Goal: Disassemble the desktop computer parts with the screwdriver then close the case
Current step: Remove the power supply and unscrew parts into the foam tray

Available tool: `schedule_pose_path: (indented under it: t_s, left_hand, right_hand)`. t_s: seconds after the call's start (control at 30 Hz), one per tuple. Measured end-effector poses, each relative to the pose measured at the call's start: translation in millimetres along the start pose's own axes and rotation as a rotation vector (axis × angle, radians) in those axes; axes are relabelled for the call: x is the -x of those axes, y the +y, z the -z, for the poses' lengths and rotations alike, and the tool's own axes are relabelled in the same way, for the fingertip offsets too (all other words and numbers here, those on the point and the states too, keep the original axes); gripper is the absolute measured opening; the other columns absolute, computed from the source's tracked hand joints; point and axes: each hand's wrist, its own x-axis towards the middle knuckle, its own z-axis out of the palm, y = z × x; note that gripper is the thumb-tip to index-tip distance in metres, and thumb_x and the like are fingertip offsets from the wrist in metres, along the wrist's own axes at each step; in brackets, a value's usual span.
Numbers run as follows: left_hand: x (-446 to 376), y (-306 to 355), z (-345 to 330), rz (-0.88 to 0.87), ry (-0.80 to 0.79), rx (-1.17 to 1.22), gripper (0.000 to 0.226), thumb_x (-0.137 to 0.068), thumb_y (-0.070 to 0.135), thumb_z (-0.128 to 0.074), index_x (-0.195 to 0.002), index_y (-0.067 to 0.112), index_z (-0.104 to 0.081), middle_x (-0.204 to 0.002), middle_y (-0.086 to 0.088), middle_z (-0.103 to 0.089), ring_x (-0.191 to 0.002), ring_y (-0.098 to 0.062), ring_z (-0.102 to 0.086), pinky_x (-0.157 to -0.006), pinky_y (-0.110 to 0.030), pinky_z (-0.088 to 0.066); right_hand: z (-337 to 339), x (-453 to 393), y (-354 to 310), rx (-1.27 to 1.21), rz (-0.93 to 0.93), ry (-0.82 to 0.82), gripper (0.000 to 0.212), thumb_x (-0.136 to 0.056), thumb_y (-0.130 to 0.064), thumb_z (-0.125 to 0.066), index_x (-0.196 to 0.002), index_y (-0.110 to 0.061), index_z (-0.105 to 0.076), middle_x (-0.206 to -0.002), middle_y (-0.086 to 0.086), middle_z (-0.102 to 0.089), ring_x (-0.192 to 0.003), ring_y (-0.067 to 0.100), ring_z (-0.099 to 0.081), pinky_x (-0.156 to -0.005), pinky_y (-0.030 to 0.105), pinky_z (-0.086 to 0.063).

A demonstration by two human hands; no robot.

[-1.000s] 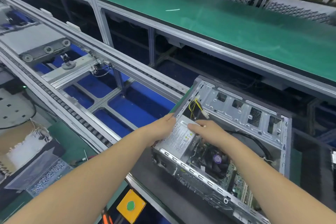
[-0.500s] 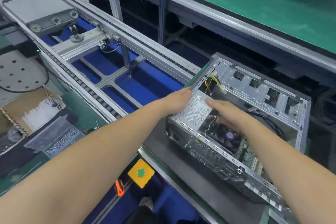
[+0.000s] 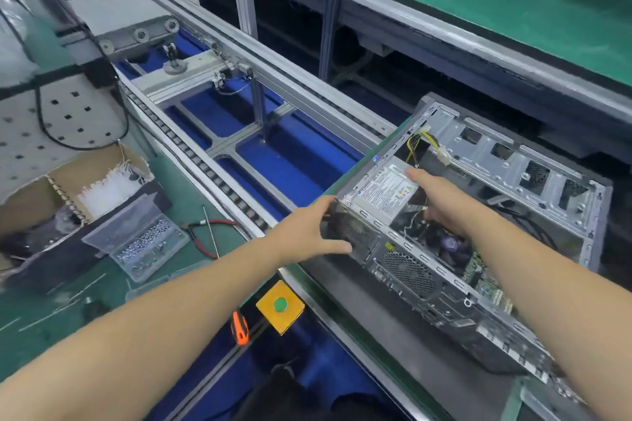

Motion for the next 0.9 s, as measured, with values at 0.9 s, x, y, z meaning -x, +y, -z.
schedule_pose_path:
  t_s: [0.9]
  left_hand:
    - [1,-8,-44,-0.142,0.149,0.046,0.050,-0.095,0.068,-0.029,-0.139,0.048,-0.020,-0.085,0.023,-0.056,-0.074,0.009,-0.056,-0.065,-0.015,-0.036]
  right_hand:
    - [-10,6,2,0.353,0.073,0.314,0.085,-0.096,-0.073,-0.036,-0.156,-0.012,-0.042,-0.159,0.013,-0.044,-0.135,0.033,-0.049,-0.092,0.038,-0.035]
